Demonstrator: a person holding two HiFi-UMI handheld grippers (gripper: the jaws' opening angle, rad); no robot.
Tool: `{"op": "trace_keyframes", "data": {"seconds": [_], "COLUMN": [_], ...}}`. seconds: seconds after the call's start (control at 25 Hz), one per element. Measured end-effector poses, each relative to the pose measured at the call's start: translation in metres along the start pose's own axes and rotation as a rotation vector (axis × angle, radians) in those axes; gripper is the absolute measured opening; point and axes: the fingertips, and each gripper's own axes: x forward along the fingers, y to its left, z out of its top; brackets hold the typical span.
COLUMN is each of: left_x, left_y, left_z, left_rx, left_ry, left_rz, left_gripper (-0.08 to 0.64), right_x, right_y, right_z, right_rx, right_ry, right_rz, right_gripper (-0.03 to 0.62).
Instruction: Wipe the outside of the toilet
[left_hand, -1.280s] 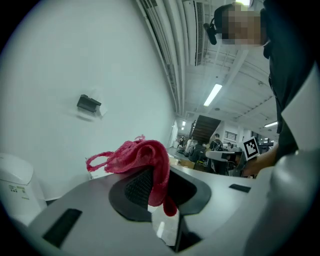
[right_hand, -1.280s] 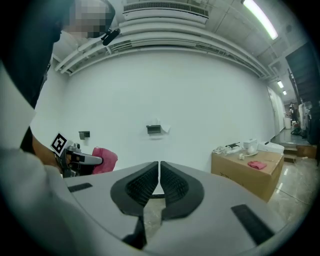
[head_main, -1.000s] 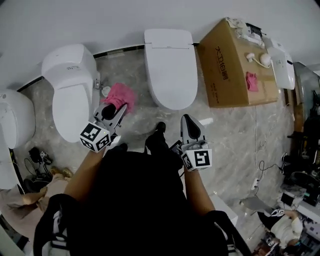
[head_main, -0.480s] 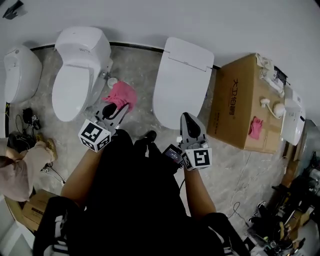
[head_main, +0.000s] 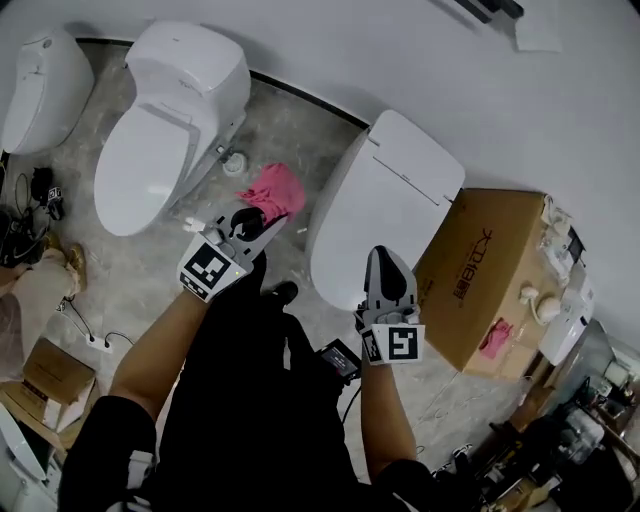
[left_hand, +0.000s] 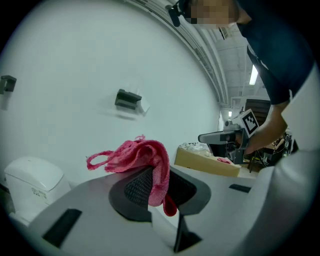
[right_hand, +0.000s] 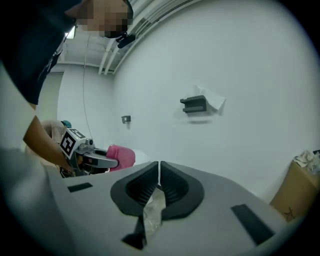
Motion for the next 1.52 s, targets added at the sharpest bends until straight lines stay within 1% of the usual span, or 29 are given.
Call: {"op": "trace_keyframes", "data": {"seconds": [0.08,0.2,0.32,0.4,0.48,0.6,0.68,0.72,0.8,0.88,1.04,1.28,1.52], "left_x": [0.025,0.064,0.096,0.115,0.132,0.158,0.175,0.184,0.203,0.224,0.267,0.329,0.382], "left_y": [0.023,0.053,0.077,0.095,0.111,0.123,0.129,0.130,0.132,0.134,0.141,0.157,0.168], "left_z": [-0.016,-0.039,-0.057,-0.072,-0.089,-0.115,-0.125,-0.130,-0.140,-0.154,-0.182,-0.216,-0.246], "left_rx": [-0.025,-0.048,-0.037,-0.022,-0.026,-0.062,-0.071,-0.064,-0.028,0.008,0.044,0.147,0.258], "left_ry": [0.000,0.015,0.035,0.056,0.075,0.092,0.094,0.094,0.108,0.135,0.191,0.277,0.334], "left_rz": [-0.022,-0.071,-0.110,-0.122,-0.124,-0.129,-0.148,-0.163,-0.193,-0.208,-0.213,-0.235,-0.237], "left_gripper": [0.080,0.080,0.080,0.080,0.080,0.078,0.078,0.078,0.078,0.078,0.078,0.078,0.078], "right_x": [0.032,0.078,0.116,0.140,0.161,0.181,0.195,0.202,0.215,0.226,0.250,0.273,0.280], "right_y": [-0.010,-0.028,-0.045,-0.055,-0.064,-0.077,-0.082,-0.085,-0.095,-0.107,-0.126,-0.172,-0.190], "right_z": [-0.008,-0.021,-0.029,-0.039,-0.055,-0.081,-0.094,-0.099,-0.106,-0.112,-0.127,-0.148,-0.145], "right_rx": [0.002,0.034,0.054,0.057,0.069,0.132,0.181,0.202,0.227,0.221,0.197,0.238,0.206], "right_ry": [0.021,0.052,0.068,0.071,0.082,0.108,0.120,0.125,0.133,0.127,0.103,0.090,0.077], "right_rz": [-0.020,-0.070,-0.107,-0.124,-0.142,-0.179,-0.201,-0.209,-0.221,-0.215,-0.175,-0.184,-0.130], "right_gripper": [0.037,0.038,0.037,0.037,0.037,0.037,0.037,0.037,0.038,0.037,0.037,0.037,0.038]}}
